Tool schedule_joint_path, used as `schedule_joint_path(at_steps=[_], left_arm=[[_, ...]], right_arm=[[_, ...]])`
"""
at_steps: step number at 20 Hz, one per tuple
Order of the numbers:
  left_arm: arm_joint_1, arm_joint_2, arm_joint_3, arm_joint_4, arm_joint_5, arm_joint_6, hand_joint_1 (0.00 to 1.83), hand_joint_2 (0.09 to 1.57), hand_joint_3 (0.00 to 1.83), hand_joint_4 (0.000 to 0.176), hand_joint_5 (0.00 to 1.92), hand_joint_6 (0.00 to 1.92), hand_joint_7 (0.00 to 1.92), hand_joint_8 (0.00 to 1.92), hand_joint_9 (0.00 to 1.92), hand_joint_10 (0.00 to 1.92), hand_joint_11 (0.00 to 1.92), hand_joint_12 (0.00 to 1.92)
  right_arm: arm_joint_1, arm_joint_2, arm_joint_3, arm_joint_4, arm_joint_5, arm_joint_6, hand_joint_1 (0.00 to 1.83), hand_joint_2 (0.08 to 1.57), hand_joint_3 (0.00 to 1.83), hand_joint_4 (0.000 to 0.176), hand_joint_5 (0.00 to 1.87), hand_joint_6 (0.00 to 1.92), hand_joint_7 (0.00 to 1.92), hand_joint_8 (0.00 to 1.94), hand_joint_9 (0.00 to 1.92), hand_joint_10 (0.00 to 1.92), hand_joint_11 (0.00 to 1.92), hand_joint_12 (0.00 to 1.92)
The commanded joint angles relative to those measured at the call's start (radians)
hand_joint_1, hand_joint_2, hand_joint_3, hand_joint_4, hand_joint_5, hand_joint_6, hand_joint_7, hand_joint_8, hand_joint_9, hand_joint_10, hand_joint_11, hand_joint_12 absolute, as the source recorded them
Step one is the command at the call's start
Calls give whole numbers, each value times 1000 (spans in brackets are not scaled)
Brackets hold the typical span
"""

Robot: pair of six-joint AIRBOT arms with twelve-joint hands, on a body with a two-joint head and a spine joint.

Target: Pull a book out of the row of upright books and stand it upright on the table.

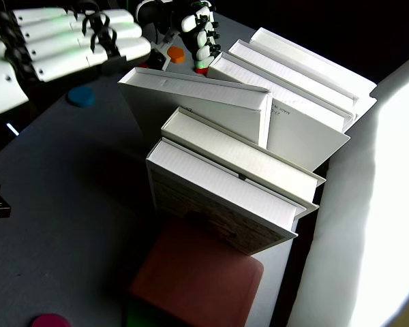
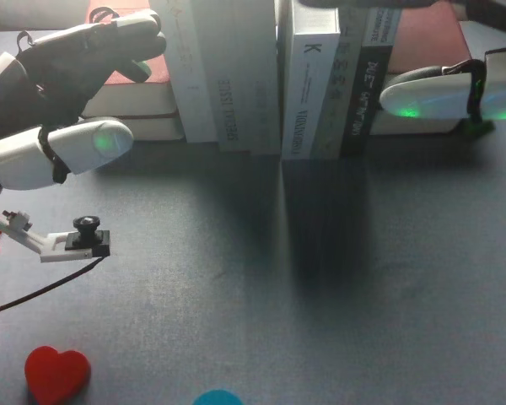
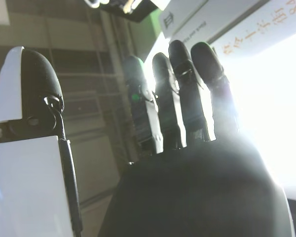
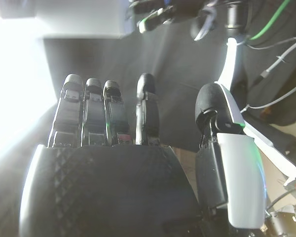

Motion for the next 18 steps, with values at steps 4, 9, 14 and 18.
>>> schedule_joint_path(at_steps=[4,9,14,18], left_arm=[[-4,-6,3,-27,-107,-11,1038,923,3,0,716,47,493,0,297,498,0,1520],[-6,-7,4,-26,-107,-11,1056,908,0,0,724,49,507,7,297,501,0,1520],[-14,-8,5,-18,-106,-11,1068,883,0,0,733,48,536,14,346,509,17,1578],[-13,-8,4,-18,-106,-11,1047,888,0,0,744,52,538,12,340,510,0,1575]], right_arm=[[84,-30,58,66,-22,-52,194,1190,0,162,312,6,0,0,0,0,0,0],[91,-90,117,73,-83,-68,64,1154,0,176,253,0,0,0,0,0,0,0],[91,-140,160,73,-125,-68,69,1029,0,171,315,5,0,0,0,0,0,0],[67,-142,146,73,-128,-57,95,1066,9,176,236,0,0,0,0,0,0,0]])
